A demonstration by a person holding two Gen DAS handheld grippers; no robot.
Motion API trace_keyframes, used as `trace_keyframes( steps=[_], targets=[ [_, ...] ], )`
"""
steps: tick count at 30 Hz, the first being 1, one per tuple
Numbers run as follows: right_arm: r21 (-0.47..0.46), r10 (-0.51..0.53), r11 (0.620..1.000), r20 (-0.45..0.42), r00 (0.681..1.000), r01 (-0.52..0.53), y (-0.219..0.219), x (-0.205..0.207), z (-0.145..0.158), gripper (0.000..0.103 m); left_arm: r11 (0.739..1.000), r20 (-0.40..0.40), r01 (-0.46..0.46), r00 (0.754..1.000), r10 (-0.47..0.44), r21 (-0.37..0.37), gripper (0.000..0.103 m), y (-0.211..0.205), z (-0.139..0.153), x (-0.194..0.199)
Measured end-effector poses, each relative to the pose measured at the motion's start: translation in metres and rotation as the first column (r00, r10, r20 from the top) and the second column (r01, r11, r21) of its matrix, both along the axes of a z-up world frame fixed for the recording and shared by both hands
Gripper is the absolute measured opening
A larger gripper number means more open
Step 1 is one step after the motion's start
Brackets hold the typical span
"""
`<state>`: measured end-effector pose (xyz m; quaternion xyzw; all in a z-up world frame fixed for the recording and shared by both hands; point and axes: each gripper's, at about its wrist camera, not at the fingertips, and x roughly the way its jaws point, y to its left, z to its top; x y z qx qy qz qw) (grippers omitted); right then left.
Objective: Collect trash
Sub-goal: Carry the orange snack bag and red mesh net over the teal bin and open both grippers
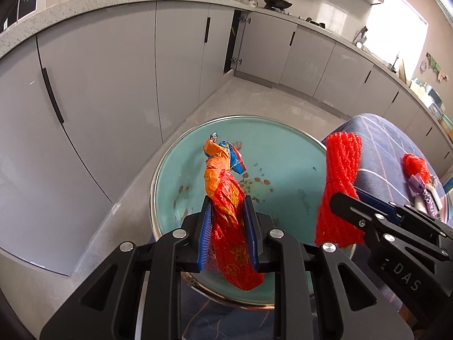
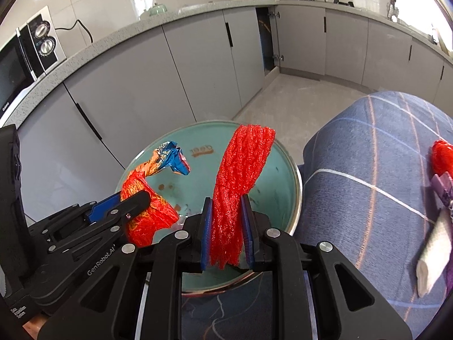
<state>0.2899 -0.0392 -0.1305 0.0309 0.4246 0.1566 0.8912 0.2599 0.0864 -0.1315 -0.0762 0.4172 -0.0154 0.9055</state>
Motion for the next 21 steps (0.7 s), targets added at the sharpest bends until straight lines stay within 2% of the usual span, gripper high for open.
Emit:
trace_keyframes(
  steps=[7, 9, 11, 17, 19, 21],
  targets=[
    [-0.009, 0.003, 1.0, -0.031, 1.0, -0.003, 0.003, 0.011, -0.014, 0.022, 1.0, -0.025, -0.002, 1.0, 0.003, 0.011, 0.022, -0.002, -0.008, 0.008],
    [-0.01, 0.003, 1.0, -0.029, 1.0, -0.003, 0.003, 0.012, -0.016, 0.027, 1.0, -0.031, -0.007, 0.999, 0.007, 0.015, 0.023, -0.001, -0.01, 0.01],
    [-0.003, 0.001, 1.0, -0.028, 1.0, -0.001, 0.001, 0.013, -0.017, 0.039, 1.0, -0.035, -0.012, 0.999, 0.013, 0.018, 0.024, -0.001, -0.01, 0.011],
    [0.03, -0.033, 0.999, 0.002, 0.999, 0.033, -0.011, 0.006, -0.008, 0.041, 0.999, -0.035, -0.027, 0.999, 0.028, 0.038, 0.027, -0.003, -0.008, 0.009],
    [0.038, -0.045, 0.998, 0.017, 0.999, 0.044, -0.016, 0.001, -0.002, 0.042, 0.999, -0.03, -0.028, 0.999, 0.029, 0.046, 0.031, -0.004, -0.006, 0.006],
    [0.05, -0.06, 0.997, 0.034, 0.998, 0.059, -0.022, -0.005, 0.006, 0.043, 0.998, -0.022, -0.032, 0.999, 0.034, 0.061, 0.047, -0.007, -0.002, 0.002]
  ],
)
